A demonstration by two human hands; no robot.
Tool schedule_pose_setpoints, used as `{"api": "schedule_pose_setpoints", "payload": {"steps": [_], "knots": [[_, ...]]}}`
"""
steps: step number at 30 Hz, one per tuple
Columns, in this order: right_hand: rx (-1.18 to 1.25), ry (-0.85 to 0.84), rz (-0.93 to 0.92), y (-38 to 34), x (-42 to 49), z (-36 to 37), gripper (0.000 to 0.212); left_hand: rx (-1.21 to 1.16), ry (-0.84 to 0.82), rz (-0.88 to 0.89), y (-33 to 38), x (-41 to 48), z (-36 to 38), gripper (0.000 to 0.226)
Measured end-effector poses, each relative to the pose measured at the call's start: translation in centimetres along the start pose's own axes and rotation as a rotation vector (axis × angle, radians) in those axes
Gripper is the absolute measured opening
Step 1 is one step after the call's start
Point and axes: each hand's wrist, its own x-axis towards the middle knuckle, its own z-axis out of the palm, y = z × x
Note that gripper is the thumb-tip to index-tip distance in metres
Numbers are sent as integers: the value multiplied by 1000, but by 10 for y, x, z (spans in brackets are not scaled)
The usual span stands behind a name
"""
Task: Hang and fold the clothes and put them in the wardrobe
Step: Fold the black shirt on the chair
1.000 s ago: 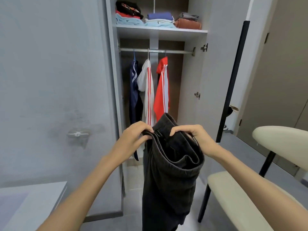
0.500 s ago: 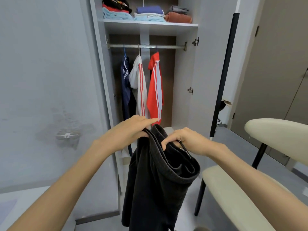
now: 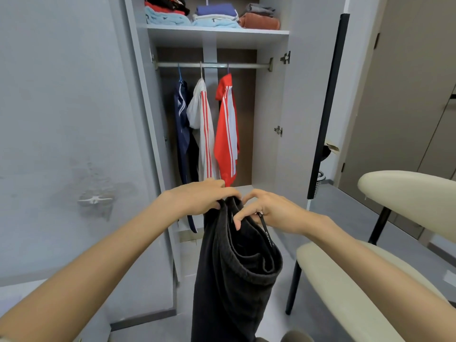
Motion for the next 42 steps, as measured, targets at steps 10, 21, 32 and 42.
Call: {"api": "schedule_pose_setpoints", "payload": {"steps": [10,21,32,42], "knots": [[-350,-84,319,19,-18,-19,70,227,232,-76,-4,-6,11,23],[-27,11,292,23,-27,16,58,285,486,-76,-3,-13,4,22],[-527,276,318,16,3,-26,43,141,536,-267,-32,-30,9,26],[-482,308,211,-4,37,-52,22,-60,533,-440,-41,-34,28,26]]}}
